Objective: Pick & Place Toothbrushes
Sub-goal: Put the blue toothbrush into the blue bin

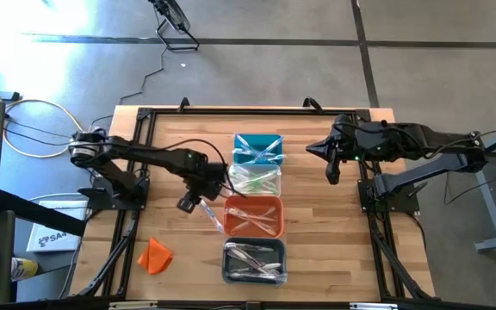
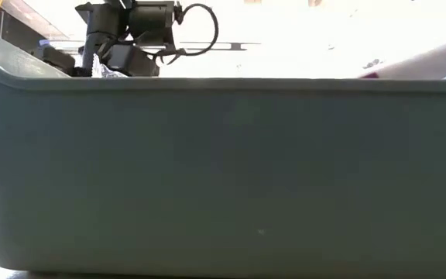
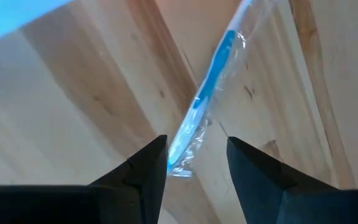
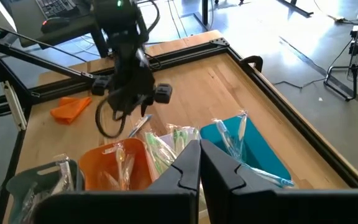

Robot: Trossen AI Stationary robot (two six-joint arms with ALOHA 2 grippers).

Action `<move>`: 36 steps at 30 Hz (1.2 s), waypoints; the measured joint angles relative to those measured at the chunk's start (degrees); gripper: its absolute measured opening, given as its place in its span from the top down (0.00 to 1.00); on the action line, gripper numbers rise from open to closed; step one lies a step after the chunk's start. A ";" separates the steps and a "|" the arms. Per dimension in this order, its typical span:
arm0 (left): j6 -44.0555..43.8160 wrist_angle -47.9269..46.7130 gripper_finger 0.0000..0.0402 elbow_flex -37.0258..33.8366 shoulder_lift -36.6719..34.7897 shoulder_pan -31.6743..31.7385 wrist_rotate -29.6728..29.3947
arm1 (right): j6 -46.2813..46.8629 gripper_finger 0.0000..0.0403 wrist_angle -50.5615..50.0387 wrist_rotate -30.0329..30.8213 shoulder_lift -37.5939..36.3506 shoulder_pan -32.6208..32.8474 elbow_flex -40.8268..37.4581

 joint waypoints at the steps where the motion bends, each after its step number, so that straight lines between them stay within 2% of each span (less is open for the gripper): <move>1: 0.00 0.05 0.59 0.00 0.82 -0.47 -0.01 | 0.59 0.99 0.00 0.00 0.00 0.00 0.00; 8: -0.07 0.77 0.59 0.00 5.69 -3.14 -2.77 | 1.90 0.99 -0.02 0.00 0.00 0.00 0.00; 19: -2.91 4.74 0.59 0.00 11.23 -3.70 -2.80 | 2.51 0.99 -0.02 0.01 0.00 0.00 0.00; 28: -2.99 5.19 0.60 -1.08 12.02 -3.71 -2.12 | 2.51 0.99 -0.02 0.42 0.00 0.00 -0.02; 31: -2.91 4.94 0.63 -1.27 12.06 -3.71 -2.13 | 2.51 0.99 -0.04 0.42 0.00 0.00 -0.02; 36: -2.89 4.36 0.78 -1.31 12.19 -3.69 -2.42 | 2.51 0.99 -0.07 0.42 0.00 0.00 -0.02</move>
